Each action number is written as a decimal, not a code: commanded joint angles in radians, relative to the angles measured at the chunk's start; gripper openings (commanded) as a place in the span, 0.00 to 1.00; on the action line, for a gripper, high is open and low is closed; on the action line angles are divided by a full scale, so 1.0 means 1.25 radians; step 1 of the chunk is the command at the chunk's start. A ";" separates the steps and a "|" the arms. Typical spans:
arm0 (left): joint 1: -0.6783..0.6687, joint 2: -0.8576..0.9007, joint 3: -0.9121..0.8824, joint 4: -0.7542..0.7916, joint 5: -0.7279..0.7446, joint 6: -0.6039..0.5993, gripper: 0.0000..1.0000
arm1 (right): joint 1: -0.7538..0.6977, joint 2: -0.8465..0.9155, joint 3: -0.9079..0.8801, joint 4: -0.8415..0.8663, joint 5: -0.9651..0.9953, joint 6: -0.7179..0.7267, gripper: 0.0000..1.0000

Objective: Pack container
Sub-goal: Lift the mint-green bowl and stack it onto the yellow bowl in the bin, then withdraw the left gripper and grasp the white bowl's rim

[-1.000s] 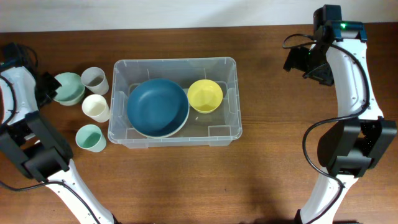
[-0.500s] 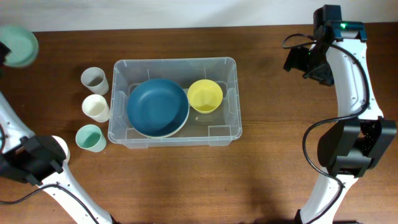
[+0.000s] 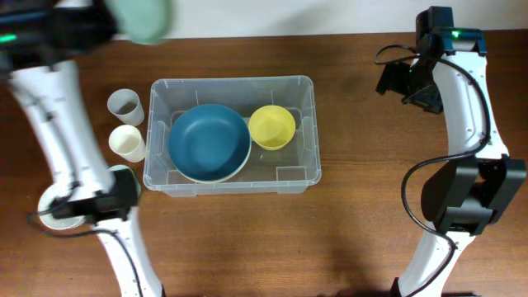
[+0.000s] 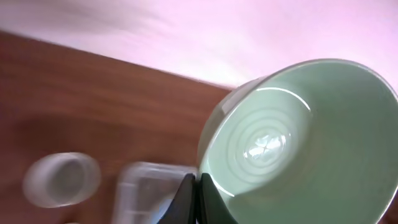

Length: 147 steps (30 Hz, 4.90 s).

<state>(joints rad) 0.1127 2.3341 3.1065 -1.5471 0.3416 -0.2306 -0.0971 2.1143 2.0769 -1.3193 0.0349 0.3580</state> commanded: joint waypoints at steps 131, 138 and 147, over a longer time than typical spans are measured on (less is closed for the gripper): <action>0.448 -0.452 -1.501 0.321 -0.370 -0.608 1.00 | -0.001 -0.002 -0.002 0.000 -0.001 -0.005 0.99; 0.449 -0.452 -1.555 0.404 -0.373 -0.623 1.00 | -0.001 -0.002 -0.002 0.000 -0.001 -0.005 0.99; 0.448 -0.452 -1.556 0.439 -0.411 -0.620 1.00 | -0.001 -0.002 -0.002 0.000 -0.001 -0.005 0.99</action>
<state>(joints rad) 0.6701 1.7828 1.1694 -1.0061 -0.1478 -0.9924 -0.0971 2.1143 2.0769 -1.3193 0.0349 0.3580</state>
